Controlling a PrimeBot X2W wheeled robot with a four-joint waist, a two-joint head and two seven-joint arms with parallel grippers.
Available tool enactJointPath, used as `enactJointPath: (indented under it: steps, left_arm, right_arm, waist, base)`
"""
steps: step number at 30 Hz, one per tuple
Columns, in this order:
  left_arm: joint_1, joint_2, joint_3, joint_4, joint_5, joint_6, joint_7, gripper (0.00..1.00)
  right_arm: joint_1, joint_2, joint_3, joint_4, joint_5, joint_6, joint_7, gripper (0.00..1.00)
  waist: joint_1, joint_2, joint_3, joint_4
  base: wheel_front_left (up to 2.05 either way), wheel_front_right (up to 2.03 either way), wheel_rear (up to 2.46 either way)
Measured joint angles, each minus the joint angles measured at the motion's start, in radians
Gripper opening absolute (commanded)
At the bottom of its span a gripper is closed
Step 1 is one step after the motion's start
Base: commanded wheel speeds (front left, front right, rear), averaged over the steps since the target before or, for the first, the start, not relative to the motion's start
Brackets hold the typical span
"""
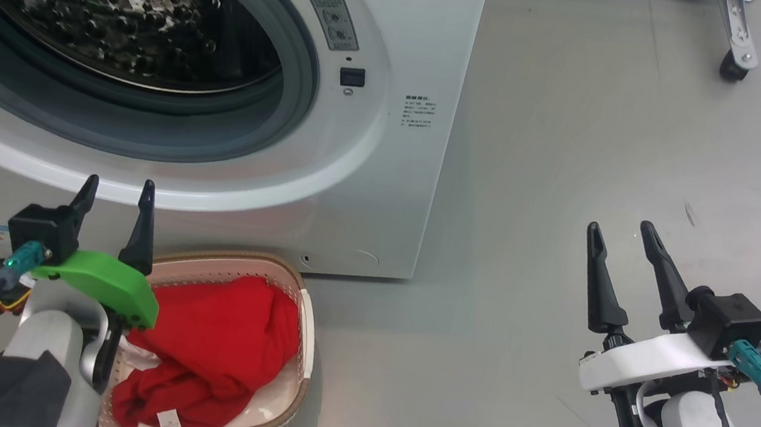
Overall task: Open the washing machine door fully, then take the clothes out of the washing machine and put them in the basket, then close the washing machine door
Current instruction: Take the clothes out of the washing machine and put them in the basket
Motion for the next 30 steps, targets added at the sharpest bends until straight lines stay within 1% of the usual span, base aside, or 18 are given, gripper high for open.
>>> enactJointPath:
  steps: [3,11,16,30]
  left_arm:
    - [0.04,-0.002,-0.003,-0.045,0.014,-0.008,0.0,1.0]
    - [0.136,-0.012,-0.014,-0.161,0.03,-0.008,0.0,1.0]
    - [0.18,-0.015,-0.015,-0.22,0.035,-0.008,0.0,1.0]
    - [0.261,-0.023,-0.008,-0.326,0.041,-0.006,0.0,1.0]
  right_arm:
    - [0.013,0.0,-0.002,0.0,0.001,0.0,0.0,1.0]
    - [0.045,0.001,0.002,-0.004,0.001,0.0,0.0,1.0]
    - [0.05,0.001,0.002,-0.013,0.001,0.0,0.0,1.0]
    - [0.066,0.002,0.006,-0.024,0.002,0.0,0.0,1.0]
  waist:
    - [0.0,0.0,-0.024,0.008]
    - [0.0,0.0,-0.073,0.023]
    - [0.0,0.0,-0.083,0.024]
    - [0.0,0.0,-0.093,0.025]
  base:
    - [0.0,0.0,0.0]
    - [0.0,0.0,0.0]
    - [0.0,0.0,0.0]
    - [0.0,0.0,0.0]
